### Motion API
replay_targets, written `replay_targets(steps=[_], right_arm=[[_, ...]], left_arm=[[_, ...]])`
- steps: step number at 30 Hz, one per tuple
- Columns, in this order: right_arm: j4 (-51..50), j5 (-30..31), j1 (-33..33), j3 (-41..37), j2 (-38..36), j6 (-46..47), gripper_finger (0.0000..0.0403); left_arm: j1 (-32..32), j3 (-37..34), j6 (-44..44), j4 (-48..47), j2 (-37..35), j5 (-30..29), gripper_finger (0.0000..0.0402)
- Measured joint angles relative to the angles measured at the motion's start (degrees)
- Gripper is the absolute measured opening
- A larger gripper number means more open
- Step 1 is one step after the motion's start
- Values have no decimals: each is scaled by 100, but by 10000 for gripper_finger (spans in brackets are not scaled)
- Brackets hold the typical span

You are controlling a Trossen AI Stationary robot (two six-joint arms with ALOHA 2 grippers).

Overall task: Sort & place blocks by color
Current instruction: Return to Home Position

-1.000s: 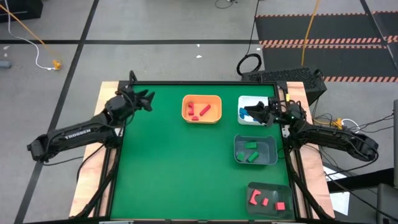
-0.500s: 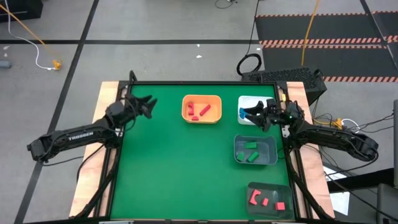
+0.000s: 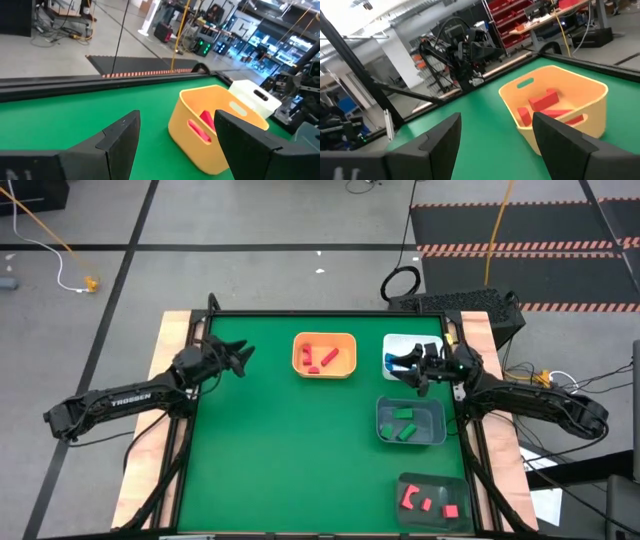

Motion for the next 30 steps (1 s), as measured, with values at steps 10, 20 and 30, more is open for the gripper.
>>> replay_targets(steps=[10,20,30], right_arm=[[-98,31,0,0,0,107,236],[-97,42,0,-2,0,95,236],[-96,44,0,-2,0,95,236]], left_arm=[[0,2,72,-241,0,-75,255],[0,2,78,-255,0,-77,255],[0,4,13,-250,0,-77,255]])
